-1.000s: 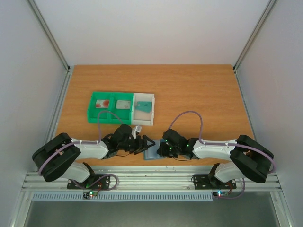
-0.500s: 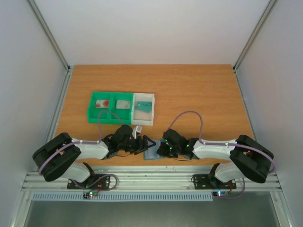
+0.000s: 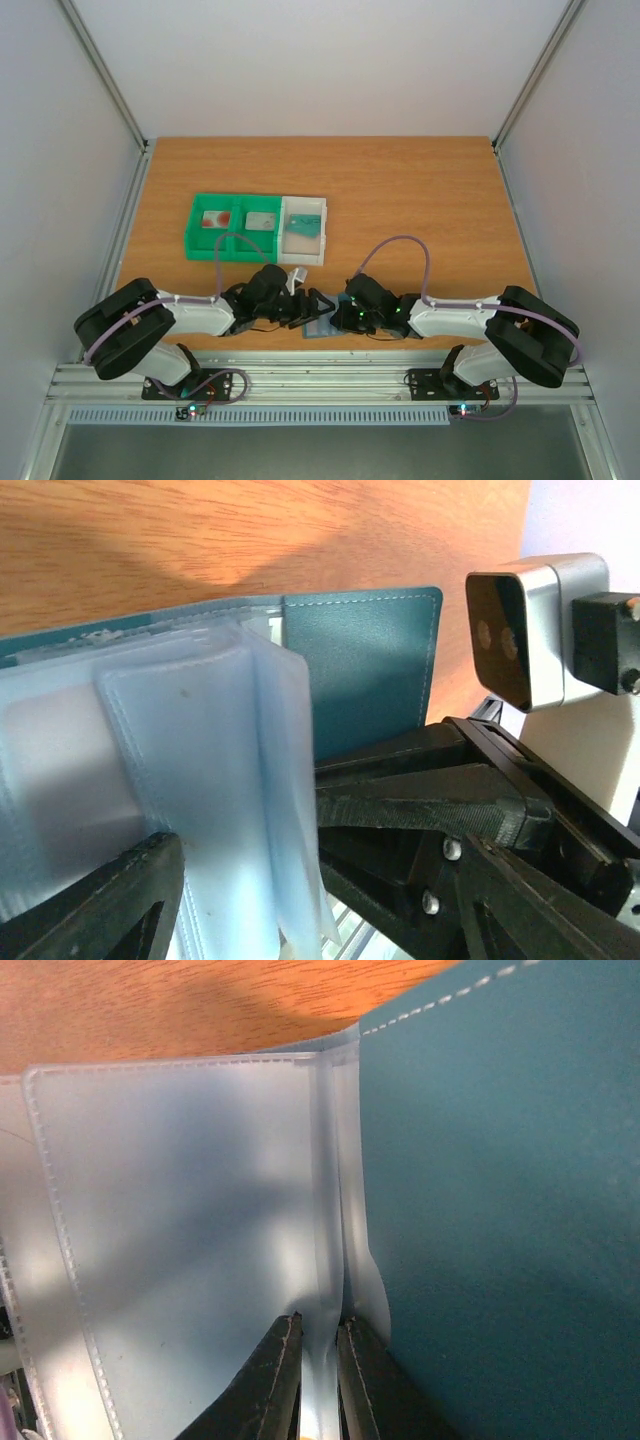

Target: Take the credit cards out of the card holder

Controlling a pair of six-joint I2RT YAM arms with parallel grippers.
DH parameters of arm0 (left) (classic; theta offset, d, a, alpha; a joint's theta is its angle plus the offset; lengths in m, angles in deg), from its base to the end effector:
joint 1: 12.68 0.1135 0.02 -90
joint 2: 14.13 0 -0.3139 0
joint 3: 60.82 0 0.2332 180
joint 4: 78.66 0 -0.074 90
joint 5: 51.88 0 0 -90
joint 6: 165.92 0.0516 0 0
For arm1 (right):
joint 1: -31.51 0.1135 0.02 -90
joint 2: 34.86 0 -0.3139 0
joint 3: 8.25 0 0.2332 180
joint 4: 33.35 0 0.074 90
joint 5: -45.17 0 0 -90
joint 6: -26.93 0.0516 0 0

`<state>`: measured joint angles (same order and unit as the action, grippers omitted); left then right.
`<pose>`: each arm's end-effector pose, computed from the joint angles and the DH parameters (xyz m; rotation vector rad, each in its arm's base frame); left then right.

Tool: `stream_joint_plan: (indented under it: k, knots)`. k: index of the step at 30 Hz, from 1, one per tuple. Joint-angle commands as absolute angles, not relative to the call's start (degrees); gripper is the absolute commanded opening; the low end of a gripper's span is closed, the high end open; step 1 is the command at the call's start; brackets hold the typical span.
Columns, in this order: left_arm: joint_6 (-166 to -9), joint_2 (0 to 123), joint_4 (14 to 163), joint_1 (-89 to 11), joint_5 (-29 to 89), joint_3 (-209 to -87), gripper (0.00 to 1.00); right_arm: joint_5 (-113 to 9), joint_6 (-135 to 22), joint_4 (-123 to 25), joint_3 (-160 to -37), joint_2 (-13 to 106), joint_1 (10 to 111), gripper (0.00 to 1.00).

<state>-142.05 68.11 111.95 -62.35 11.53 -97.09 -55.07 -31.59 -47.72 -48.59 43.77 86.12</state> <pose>0.1362 -0.1961 0.1873 -0.0583 2.6293 -1.4702 0.1181 0.1821 0.1775 -0.6152 2.6027 0.7916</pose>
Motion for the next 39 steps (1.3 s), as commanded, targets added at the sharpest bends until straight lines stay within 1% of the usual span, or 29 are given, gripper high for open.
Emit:
stream_joint_plan:
  k: [1,8,13,20,24,29,34,39]
  knots:
    - [-142.75,69.5,114.03,-63.1,11.69,-99.72,0.75,-53.51,-30.79,-48.91,-46.56,43.81,86.44,0.14]
    - [-142.75,69.72,114.12,-63.44,11.41,-101.73,0.75,-52.43,-31.43,-48.44,-45.12,39.94,86.44,0.15]
    - [-141.97,69.52,112.95,-63.57,11.98,-102.09,0.75,-50.87,-32.01,-49.21,-44.47,36.54,86.44,0.19]
    - [-140.82,69.62,111.14,-63.57,12.65,-102.36,0.74,-48.93,-34.06,-57.51,-47.47,33.48,86.44,0.21]
    - [-139.0,67.29,105.46,-63.57,14.38,-103.01,0.75,-49.35,-34.12,-57.91,-47.68,34.12,86.44,0.2]
    - [-136.01,62.91,97.59,-63.62,17.57,-103.57,0.75,-52.07,-33.53,-54.49,-47.36,38.7,86.44,0.2]
    - [-135.25,59.85,93.96,-63.61,19.0,-103.12,0.75,-51.3,-32.94,-55.64,-47.46,41.18,86.45,0.16]
    - [-135.07,59.91,96.1,-63.61,17.89,-103.22,0.76,-51.13,-31.65,-53.78,-45.72,41.7,86.44,0.11]
